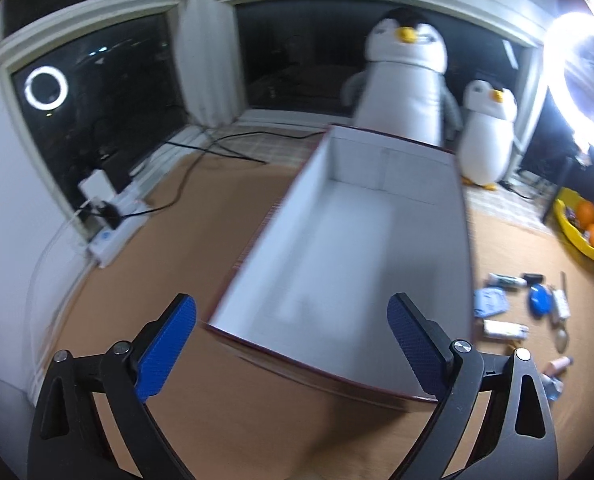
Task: Organize rigid objects
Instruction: 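Rest the left tool on the box wall while the right tool approaches the clothespin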
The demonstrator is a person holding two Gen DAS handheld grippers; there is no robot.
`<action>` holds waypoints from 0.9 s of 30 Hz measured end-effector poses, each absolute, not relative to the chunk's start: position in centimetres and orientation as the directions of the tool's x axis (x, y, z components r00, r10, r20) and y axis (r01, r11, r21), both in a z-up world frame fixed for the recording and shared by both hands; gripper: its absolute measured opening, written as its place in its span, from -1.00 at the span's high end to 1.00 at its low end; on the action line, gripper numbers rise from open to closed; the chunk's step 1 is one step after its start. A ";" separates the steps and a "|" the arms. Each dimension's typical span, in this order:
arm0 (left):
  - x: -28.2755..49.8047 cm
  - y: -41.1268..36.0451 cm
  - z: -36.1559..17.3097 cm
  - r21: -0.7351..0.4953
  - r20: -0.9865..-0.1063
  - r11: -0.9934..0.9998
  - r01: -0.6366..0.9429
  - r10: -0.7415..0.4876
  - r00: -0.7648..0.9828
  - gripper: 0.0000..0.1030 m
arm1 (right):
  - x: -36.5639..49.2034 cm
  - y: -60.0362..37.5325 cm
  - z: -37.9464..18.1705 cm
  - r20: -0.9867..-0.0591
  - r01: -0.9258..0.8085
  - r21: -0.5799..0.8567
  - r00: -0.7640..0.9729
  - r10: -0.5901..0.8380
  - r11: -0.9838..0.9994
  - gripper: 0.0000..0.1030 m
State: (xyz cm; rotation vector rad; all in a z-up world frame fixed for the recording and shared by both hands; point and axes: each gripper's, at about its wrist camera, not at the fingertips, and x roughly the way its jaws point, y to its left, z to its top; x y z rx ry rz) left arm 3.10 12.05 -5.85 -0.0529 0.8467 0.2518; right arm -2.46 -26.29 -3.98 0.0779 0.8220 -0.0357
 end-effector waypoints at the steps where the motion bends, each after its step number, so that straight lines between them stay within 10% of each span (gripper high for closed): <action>1: 3.4 12.8 -6.0 0.061 -0.747 0.966 -0.253 0.212 0.630 -0.86 | -2.5 -26.4 -4.1 -0.736 0.066 0.054 0.676 -0.005 0.996 -0.99; 27: 7.9 17.9 -11.6 0.027 -0.838 0.985 -0.172 0.116 0.533 0.50 | -0.9 -22.0 -10.6 -0.868 0.013 0.070 0.494 0.055 0.997 -0.14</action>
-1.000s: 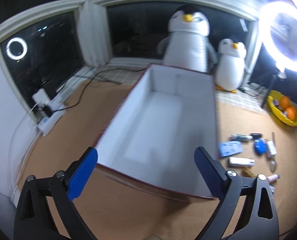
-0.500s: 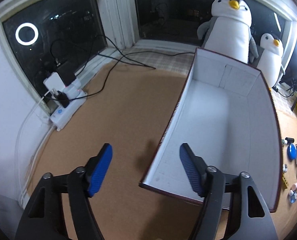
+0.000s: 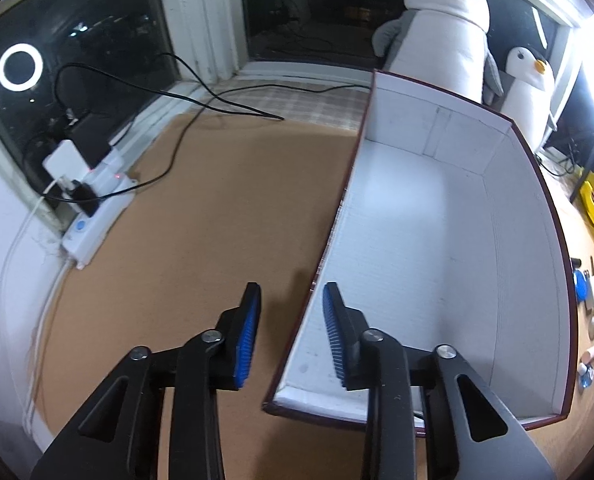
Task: Organize rigid objects
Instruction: 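Rest the left tool on the box wall while the right tool approaches the clothespin, then close the right gripper on the wooden clothespin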
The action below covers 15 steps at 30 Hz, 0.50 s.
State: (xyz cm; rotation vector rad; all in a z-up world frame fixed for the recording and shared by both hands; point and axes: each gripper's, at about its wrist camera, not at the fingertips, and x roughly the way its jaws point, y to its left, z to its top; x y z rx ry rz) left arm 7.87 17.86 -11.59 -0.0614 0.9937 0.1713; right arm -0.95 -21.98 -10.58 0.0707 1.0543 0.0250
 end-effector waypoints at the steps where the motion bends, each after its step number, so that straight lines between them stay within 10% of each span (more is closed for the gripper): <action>1: 7.9 17.8 -11.8 0.021 -0.841 0.986 -0.165 0.107 0.531 0.55 | -0.4 -21.3 -10.8 -0.870 -0.008 0.065 0.489 0.061 0.998 -0.13; 15: 8.1 18.2 -12.9 -0.012 -0.849 0.985 -0.174 0.081 0.521 0.71 | 6.4 -16.6 -15.8 -0.928 -0.195 0.008 0.365 0.080 0.981 0.12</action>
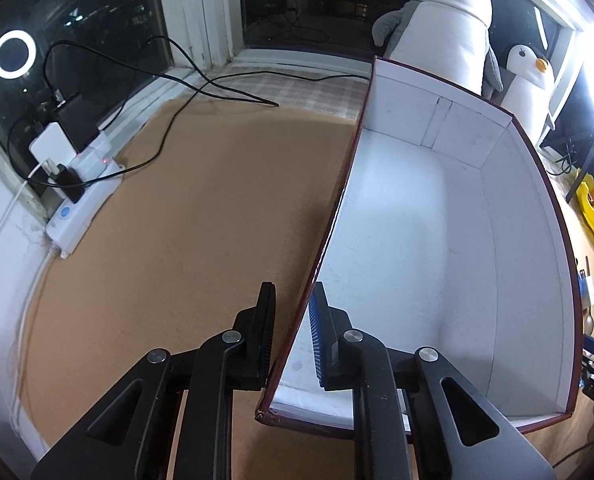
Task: Organize rigid objects
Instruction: 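Close the right gripper on the wooden clothespin, then carry the clothespin into the box and open the right gripper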
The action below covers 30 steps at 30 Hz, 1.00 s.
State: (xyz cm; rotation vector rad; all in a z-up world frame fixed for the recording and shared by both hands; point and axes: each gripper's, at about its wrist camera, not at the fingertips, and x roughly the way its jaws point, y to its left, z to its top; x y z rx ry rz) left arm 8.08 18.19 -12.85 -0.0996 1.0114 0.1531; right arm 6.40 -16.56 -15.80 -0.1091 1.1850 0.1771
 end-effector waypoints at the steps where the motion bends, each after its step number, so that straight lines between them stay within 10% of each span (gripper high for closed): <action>1: 8.1 18.2 -12.9 -0.011 -0.849 0.985 -0.174 0.083 0.522 0.71 | 6.8 -16.3 -16.2 -0.931 -0.210 0.000 0.358 0.077 0.978 0.12; 11: 8.0 18.3 -12.9 -0.001 -0.849 0.983 -0.184 0.096 0.520 0.73 | 7.2 -15.3 -16.8 -0.942 -0.265 0.011 0.320 0.099 0.964 0.77; 30: 8.0 18.3 -13.0 0.017 -0.850 0.984 -0.175 0.107 0.516 0.73 | 5.4 -10.0 -7.7 -0.863 -0.347 -0.072 0.492 0.116 0.935 0.78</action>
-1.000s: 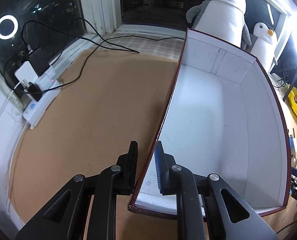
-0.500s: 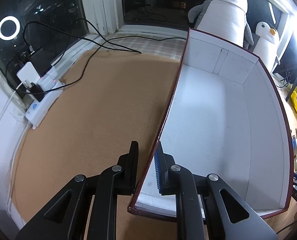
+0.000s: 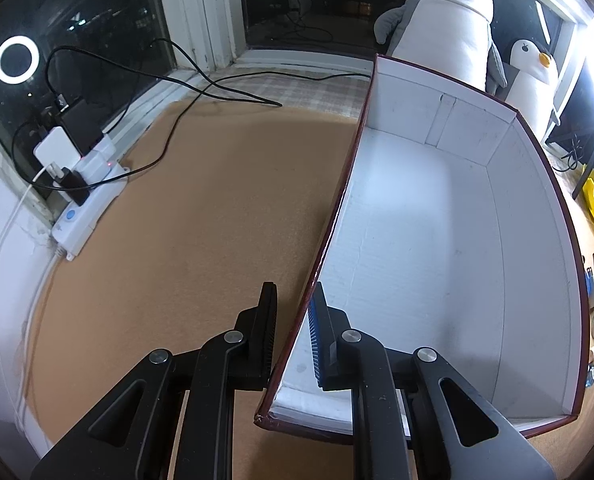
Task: Organize rigid objects
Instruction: 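Carry the clothespin into the box and open the right gripper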
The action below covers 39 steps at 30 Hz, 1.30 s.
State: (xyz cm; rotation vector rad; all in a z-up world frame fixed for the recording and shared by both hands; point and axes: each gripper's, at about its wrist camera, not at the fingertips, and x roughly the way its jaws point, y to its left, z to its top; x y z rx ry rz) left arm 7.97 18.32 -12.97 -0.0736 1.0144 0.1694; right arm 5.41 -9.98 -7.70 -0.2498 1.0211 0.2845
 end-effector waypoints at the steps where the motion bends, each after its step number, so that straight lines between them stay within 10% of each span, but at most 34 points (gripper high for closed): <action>1: 8.0 18.4 -13.0 0.017 -0.850 0.984 -0.175 0.106 0.516 0.73 | 5.5 -9.4 -7.1 -0.857 -0.358 -0.074 0.500 0.124 0.931 0.78; 39: 7.8 18.2 -13.0 0.005 -0.850 0.985 -0.174 0.096 0.519 0.73 | 9.0 2.2 -7.4 -0.846 -0.519 0.029 0.442 0.297 0.854 0.78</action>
